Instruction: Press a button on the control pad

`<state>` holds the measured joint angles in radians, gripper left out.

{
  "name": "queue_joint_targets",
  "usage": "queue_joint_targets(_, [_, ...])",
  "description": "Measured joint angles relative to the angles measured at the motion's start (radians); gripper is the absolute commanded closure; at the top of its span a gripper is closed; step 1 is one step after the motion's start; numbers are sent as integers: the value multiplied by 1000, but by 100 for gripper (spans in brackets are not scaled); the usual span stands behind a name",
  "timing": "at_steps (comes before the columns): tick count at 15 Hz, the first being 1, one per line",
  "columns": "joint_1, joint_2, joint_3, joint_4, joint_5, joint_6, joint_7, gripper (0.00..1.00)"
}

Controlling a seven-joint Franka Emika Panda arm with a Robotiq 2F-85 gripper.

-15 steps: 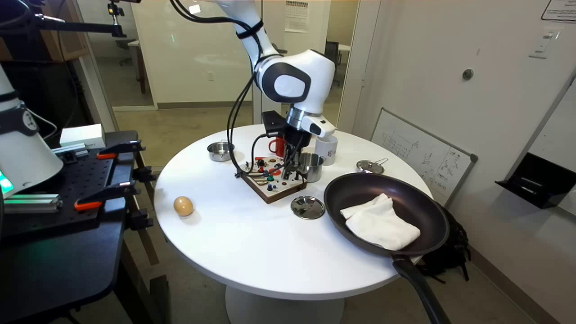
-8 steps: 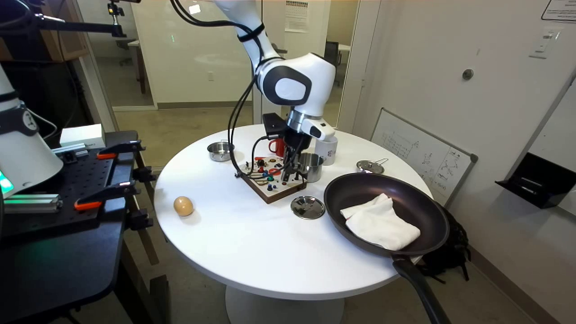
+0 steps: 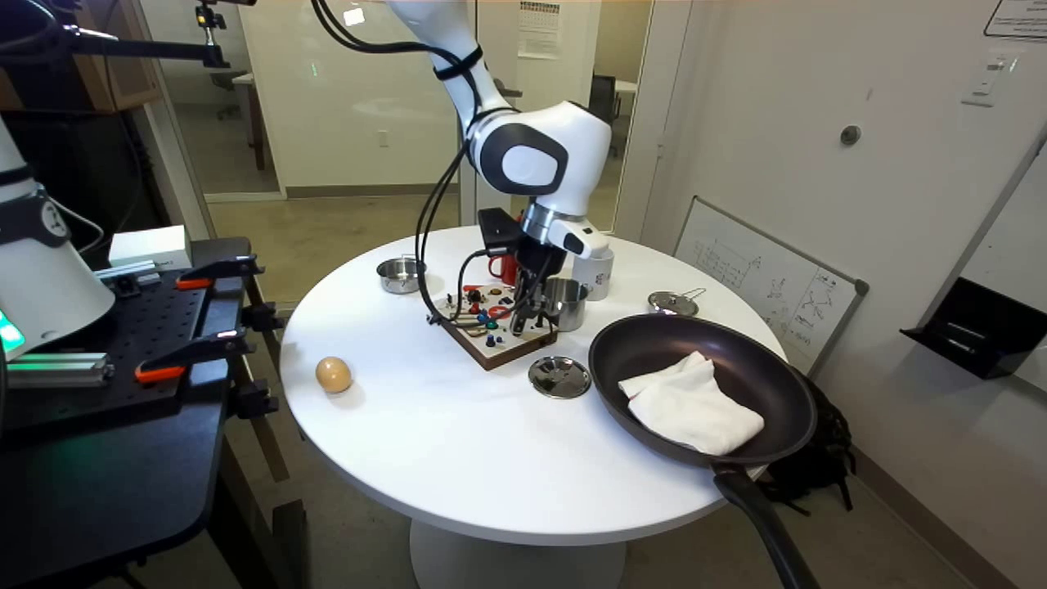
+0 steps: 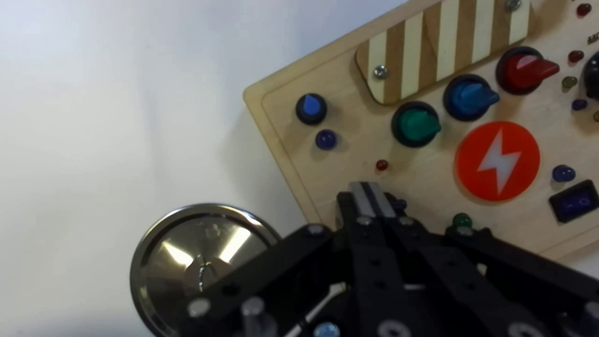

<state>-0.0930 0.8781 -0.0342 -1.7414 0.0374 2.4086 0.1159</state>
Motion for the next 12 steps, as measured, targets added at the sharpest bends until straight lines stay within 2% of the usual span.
queue_joint_targets(12, [-6,31,4,66,1,-82,0,100])
